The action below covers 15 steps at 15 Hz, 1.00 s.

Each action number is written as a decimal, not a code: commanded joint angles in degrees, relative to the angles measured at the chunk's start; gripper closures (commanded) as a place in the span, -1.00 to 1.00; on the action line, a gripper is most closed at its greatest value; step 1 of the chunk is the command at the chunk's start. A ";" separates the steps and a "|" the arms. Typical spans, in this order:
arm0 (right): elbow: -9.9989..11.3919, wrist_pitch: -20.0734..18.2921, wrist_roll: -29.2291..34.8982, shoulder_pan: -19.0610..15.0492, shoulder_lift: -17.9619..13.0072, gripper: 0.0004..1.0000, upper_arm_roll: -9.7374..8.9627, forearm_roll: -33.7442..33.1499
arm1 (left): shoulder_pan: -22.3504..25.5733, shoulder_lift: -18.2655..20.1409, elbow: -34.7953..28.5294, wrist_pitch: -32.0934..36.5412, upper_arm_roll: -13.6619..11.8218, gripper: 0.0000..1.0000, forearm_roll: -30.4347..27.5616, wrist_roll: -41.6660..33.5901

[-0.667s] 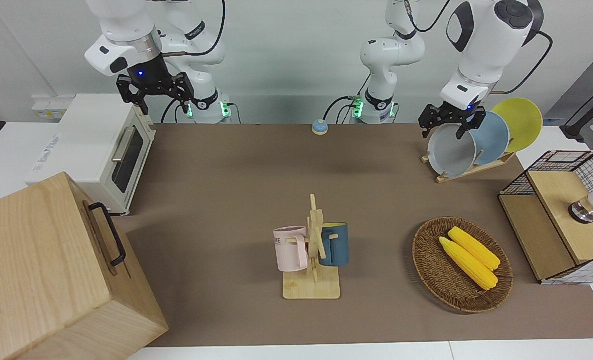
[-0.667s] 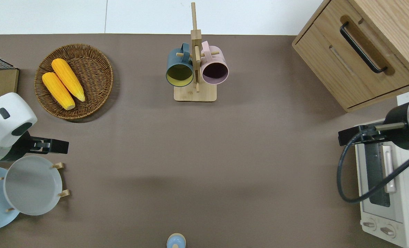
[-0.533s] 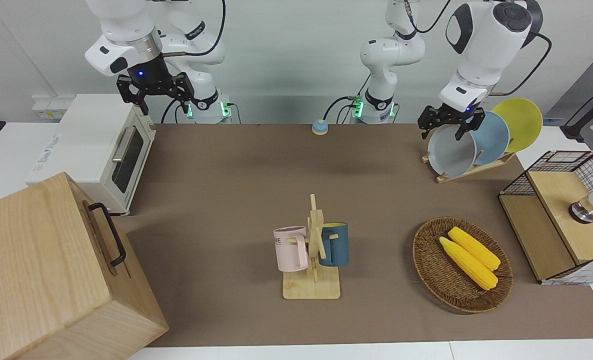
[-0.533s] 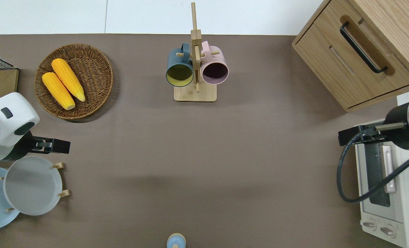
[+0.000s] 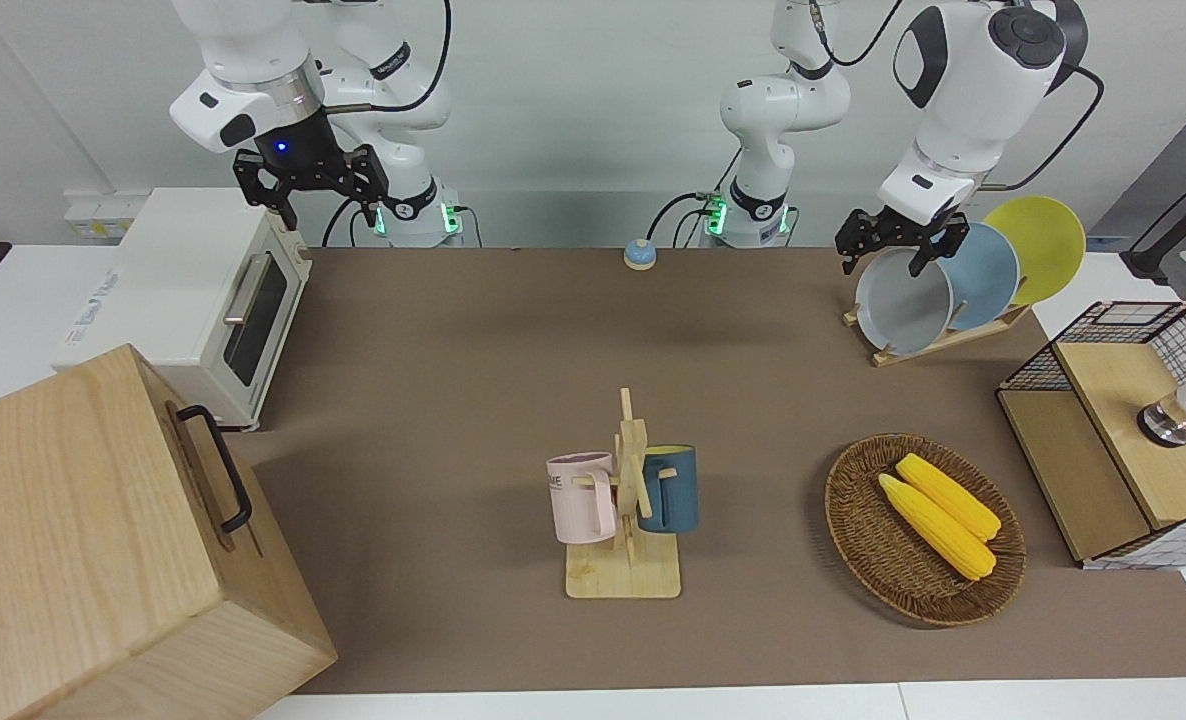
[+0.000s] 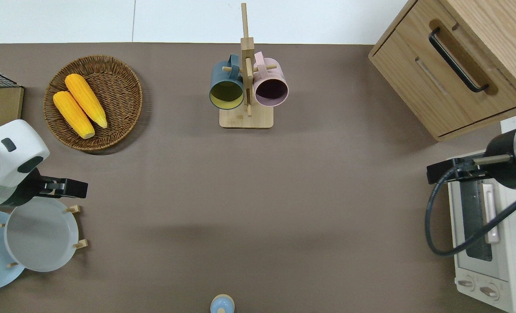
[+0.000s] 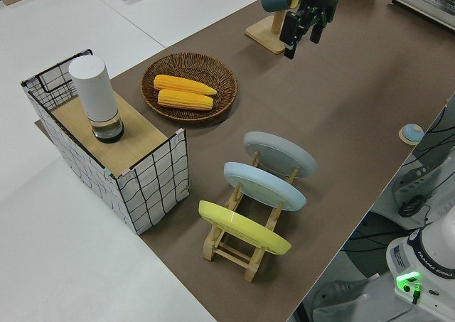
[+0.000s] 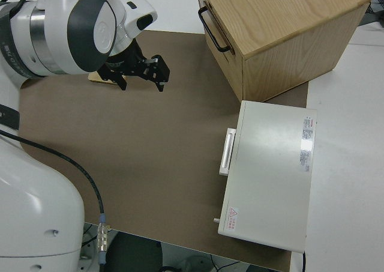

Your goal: Pick gray plate from low plate rack and place it on table with left arm

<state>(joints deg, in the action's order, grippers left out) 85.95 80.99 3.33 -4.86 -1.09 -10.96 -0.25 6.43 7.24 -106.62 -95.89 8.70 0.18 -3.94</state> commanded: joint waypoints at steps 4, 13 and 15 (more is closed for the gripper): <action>-0.35 -0.83 0.01 -0.41 -0.14 -0.97 -0.38 0.43 | -0.28 0.41 0.97 1.67 0.00 -0.99 0.87 0.07; -0.35 -0.74 0.01 -0.41 -0.14 -0.98 -0.38 0.43 | 0.77 0.94 1.15 0.97 -7.55 -0.99 2.72 -12.06; -0.35 -0.74 0.01 -0.41 -0.14 -0.97 -0.29 0.43 | 0.78 0.94 1.06 1.32 -9.39 -0.99 2.63 -12.15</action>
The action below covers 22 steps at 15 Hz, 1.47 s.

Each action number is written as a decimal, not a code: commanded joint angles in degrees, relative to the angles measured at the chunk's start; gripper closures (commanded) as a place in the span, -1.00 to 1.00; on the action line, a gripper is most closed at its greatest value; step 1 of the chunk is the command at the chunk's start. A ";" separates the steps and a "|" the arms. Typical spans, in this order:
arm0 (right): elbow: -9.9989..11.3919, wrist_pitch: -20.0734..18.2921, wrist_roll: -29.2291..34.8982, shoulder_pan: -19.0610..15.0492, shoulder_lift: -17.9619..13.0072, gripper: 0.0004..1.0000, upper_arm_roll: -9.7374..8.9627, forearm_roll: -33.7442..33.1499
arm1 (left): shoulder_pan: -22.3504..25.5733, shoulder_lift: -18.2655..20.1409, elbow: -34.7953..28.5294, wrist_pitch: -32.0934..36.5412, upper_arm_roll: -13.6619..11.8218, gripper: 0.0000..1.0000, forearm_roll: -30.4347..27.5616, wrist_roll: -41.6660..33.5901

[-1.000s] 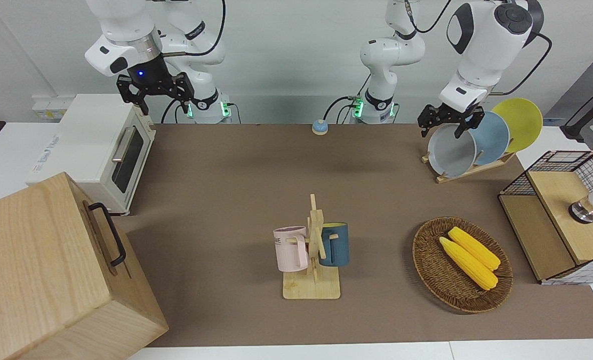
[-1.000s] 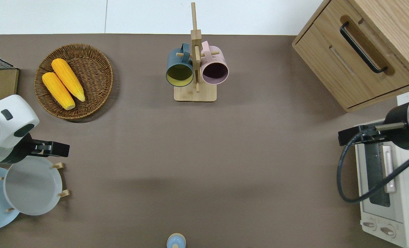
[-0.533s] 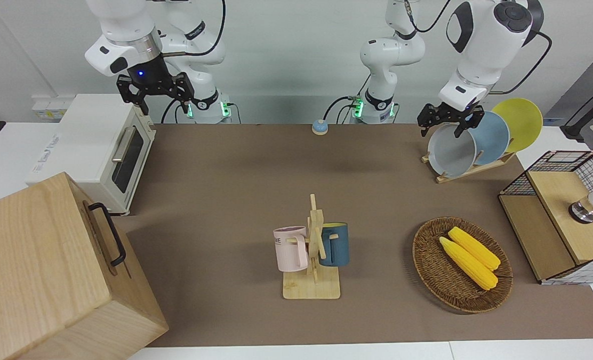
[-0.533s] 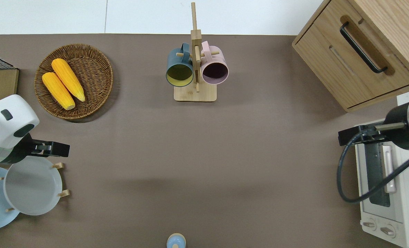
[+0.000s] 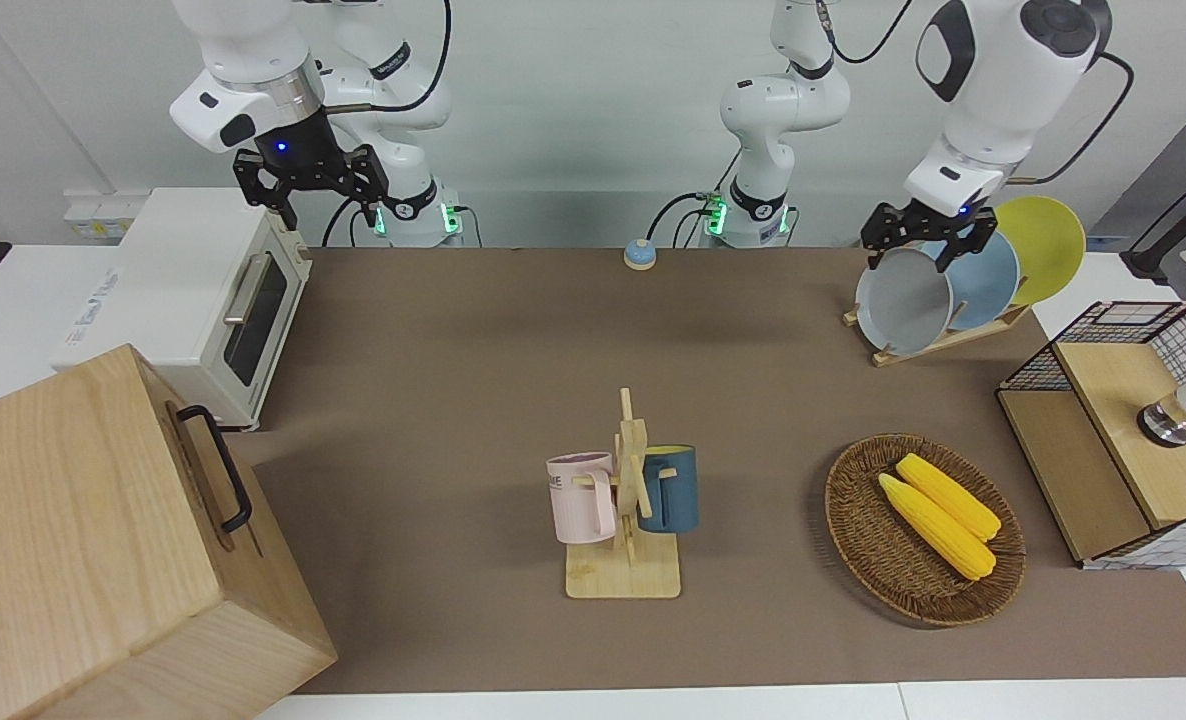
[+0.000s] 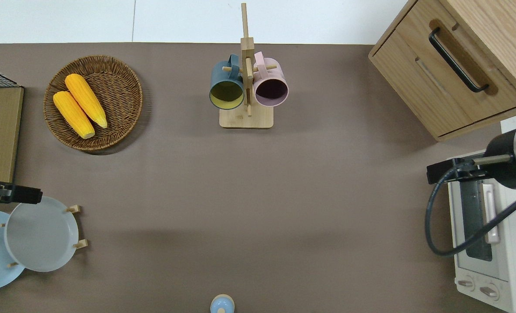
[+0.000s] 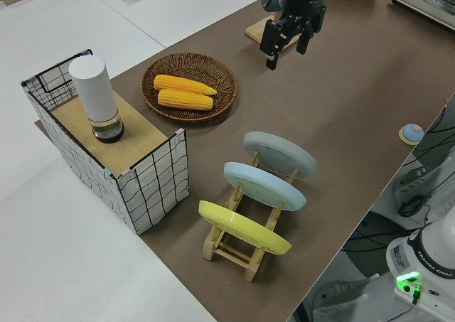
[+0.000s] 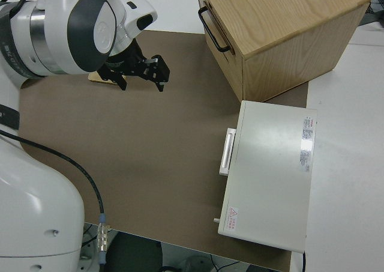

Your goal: Pick gray plate from low plate rack and place it on table with left arm

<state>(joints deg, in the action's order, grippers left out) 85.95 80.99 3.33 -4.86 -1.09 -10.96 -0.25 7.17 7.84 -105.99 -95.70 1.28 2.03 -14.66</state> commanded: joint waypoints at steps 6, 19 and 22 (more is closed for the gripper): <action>-0.35 -0.83 0.01 -0.41 -0.14 -0.97 -0.38 0.43 | 1.26 0.42 0.08 1.91 -3.91 -0.99 0.96 -4.23; -0.35 -0.83 0.01 -0.41 -0.14 -0.97 -0.29 0.43 | 4.77 3.23 -9.13 -2.12 -5.23 -0.98 2.36 -7.57; -0.35 -0.83 -0.08 -0.41 -0.14 -0.97 -0.38 0.43 | 5.04 4.63 -13.35 -5.81 -5.23 -0.98 2.45 -7.57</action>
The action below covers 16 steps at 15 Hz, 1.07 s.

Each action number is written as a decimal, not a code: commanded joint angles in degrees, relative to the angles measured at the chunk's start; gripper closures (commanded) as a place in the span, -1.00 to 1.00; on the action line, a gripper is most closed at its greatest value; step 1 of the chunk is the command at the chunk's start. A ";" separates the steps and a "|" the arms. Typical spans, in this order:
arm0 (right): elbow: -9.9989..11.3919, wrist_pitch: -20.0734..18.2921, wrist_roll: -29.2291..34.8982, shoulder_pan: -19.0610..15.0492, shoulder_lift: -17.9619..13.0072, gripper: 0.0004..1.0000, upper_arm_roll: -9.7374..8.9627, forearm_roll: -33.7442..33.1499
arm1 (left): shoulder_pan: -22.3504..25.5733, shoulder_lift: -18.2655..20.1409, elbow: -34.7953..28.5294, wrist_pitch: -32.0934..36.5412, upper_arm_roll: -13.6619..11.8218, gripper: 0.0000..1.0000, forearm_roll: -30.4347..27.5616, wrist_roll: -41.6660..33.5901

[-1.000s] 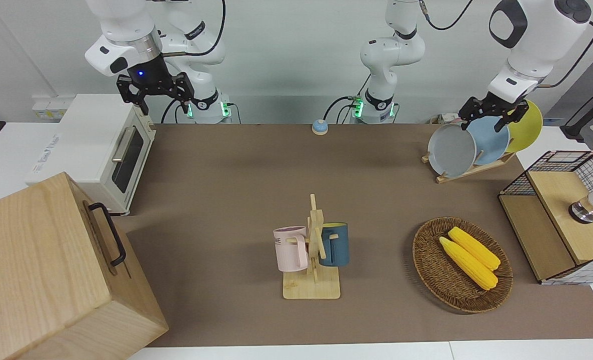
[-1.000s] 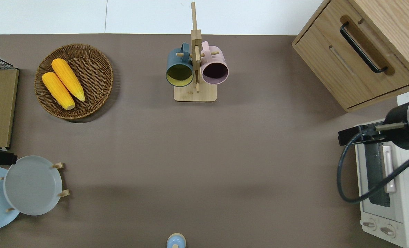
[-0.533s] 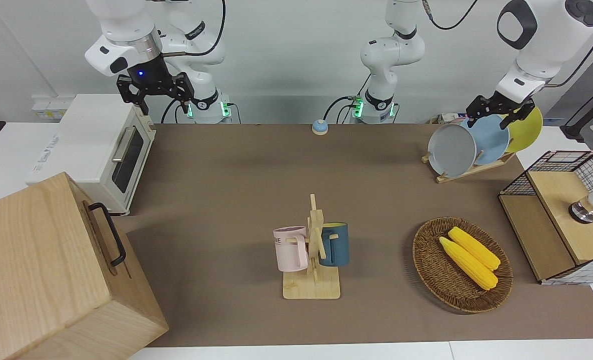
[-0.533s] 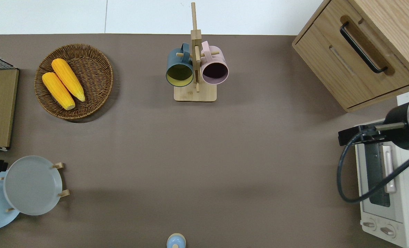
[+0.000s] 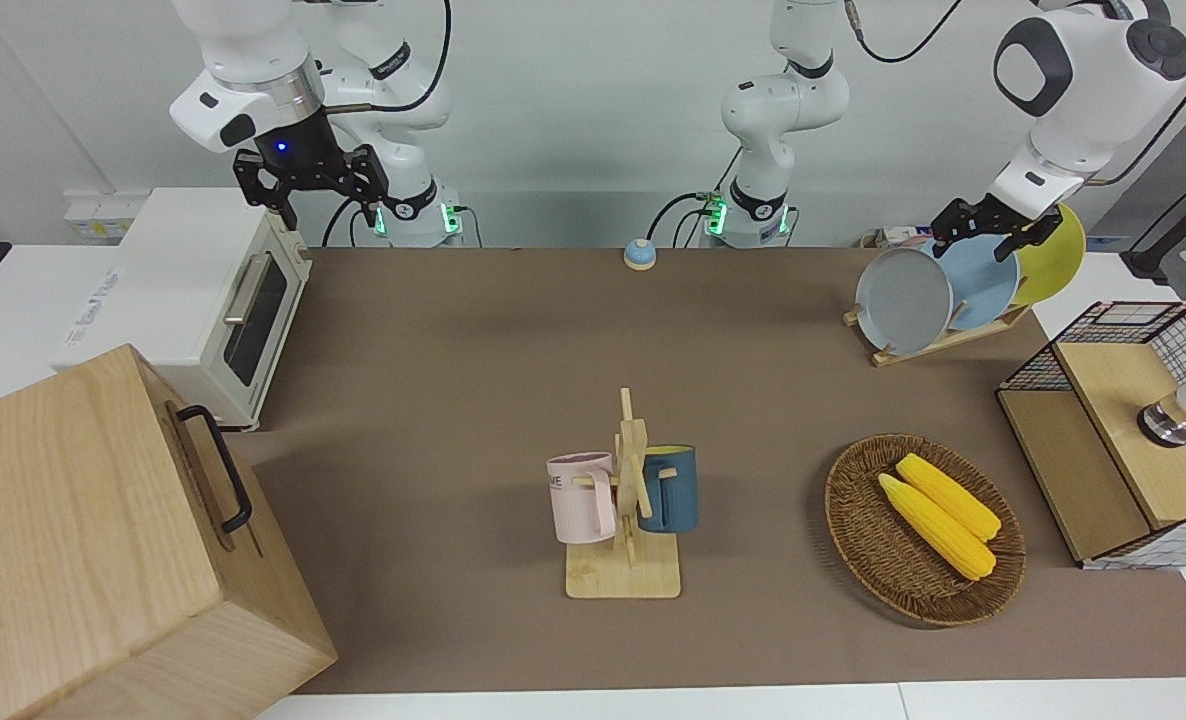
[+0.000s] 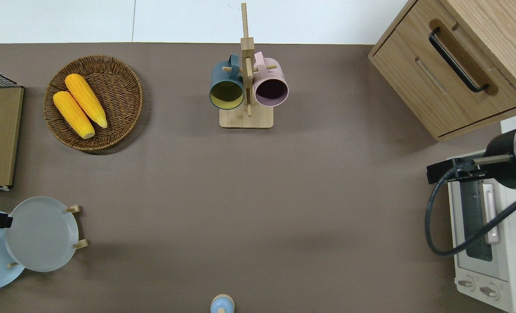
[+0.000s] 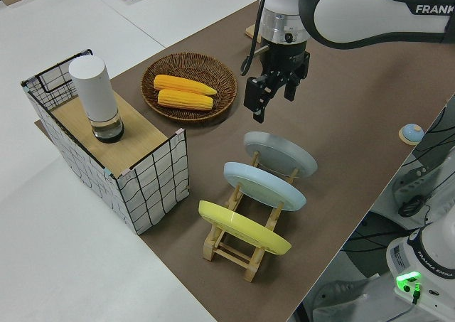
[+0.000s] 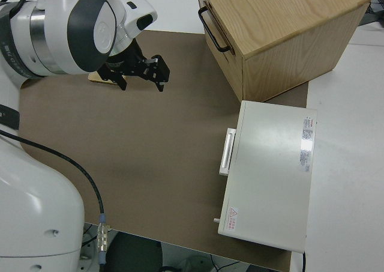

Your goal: Pick gray plate from low plate rack and place it on table with left arm

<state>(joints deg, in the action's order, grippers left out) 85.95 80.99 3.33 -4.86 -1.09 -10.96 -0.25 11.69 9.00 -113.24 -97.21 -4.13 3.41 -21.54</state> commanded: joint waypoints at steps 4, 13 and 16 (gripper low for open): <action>-0.35 -0.83 0.01 -0.41 -0.14 -0.97 -0.29 0.43 | 1.06 4.88 -10.85 -8.51 0.08 -0.98 1.07 -0.69; -0.35 -0.83 -0.08 -0.41 -0.14 -0.97 -0.29 0.43 | 2.20 5.59 -18.94 -17.56 0.08 -0.98 1.07 -0.61; -0.35 -0.83 0.01 -0.41 -0.14 -0.97 -0.29 0.43 | 2.29 5.76 -22.27 -21.69 0.00 -0.98 1.07 -0.61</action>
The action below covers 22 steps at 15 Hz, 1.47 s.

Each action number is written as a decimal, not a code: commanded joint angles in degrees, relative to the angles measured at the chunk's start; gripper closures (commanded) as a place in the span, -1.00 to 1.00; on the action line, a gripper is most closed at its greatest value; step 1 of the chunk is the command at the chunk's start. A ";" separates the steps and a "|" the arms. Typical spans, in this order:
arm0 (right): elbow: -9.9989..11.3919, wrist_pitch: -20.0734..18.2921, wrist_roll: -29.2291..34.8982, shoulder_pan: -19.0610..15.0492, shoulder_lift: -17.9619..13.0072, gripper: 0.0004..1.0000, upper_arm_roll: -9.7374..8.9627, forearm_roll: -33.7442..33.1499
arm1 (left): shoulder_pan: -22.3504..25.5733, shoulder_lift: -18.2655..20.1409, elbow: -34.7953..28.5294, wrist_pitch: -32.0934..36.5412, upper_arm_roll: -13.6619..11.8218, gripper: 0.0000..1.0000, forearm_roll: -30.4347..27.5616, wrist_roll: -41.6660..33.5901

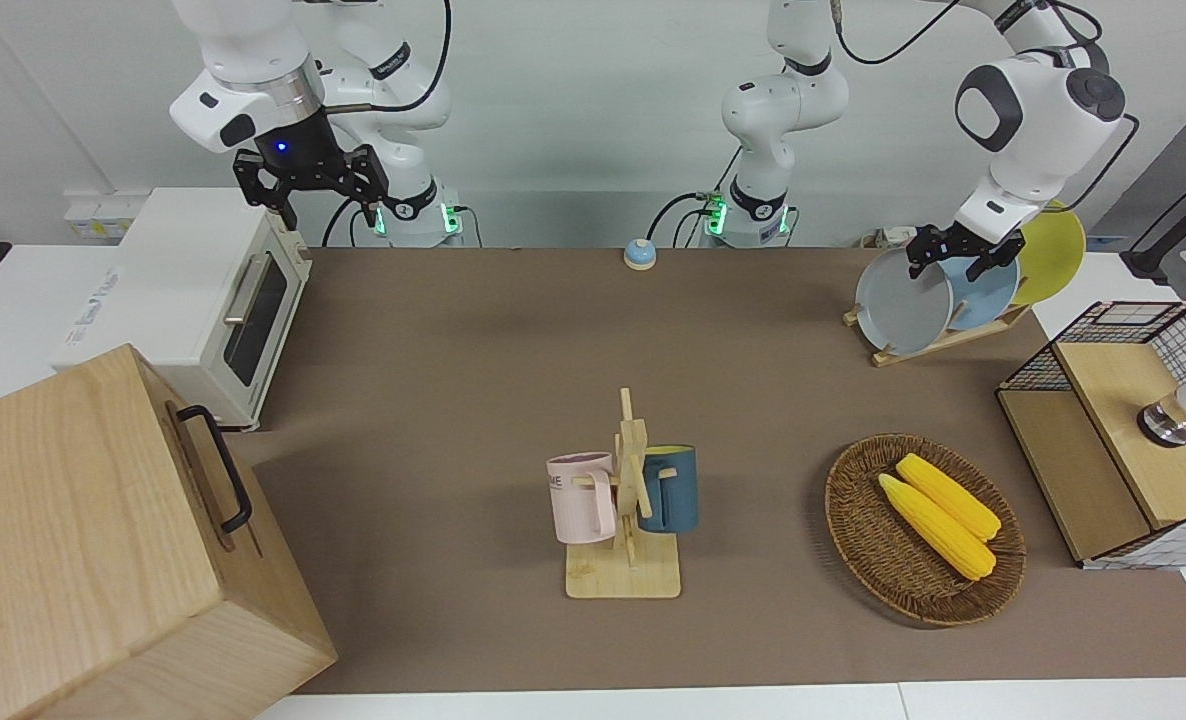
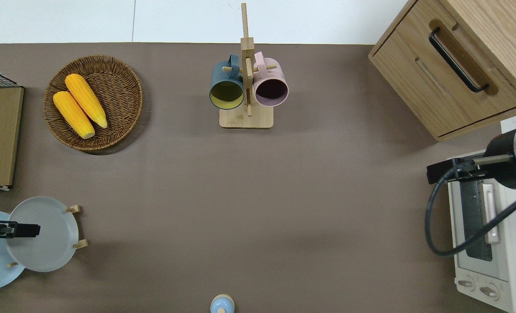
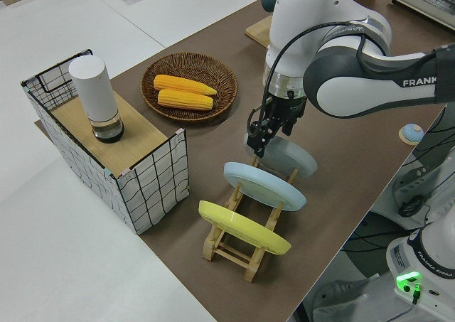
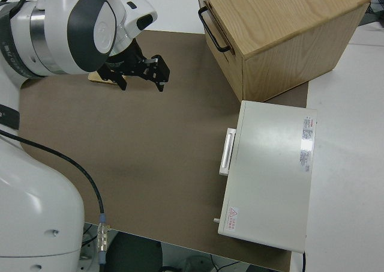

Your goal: Pick gray plate from low plate rack and place it on table with left arm

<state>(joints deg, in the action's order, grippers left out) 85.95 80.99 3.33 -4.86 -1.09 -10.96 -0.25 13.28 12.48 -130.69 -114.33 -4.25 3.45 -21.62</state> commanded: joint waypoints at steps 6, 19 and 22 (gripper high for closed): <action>-0.35 -0.83 0.01 -0.41 -0.14 -0.98 -0.29 0.43 | 0.61 2.64 -5.10 -4.67 0.21 -0.19 1.03 -0.61; -0.35 -0.83 0.01 -0.41 -0.14 -0.97 -0.38 0.43 | -0.10 3.60 -4.93 -3.53 0.21 1.00 1.03 -1.84; -0.35 -0.83 0.01 -0.41 -0.14 -0.97 -0.38 0.43 | -0.10 4.22 -4.40 -2.56 0.82 1.00 1.03 -1.84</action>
<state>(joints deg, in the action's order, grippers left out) 85.95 80.99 3.33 -4.86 -1.09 -10.96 -0.25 13.26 14.15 -133.88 -117.52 -3.94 3.54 -22.07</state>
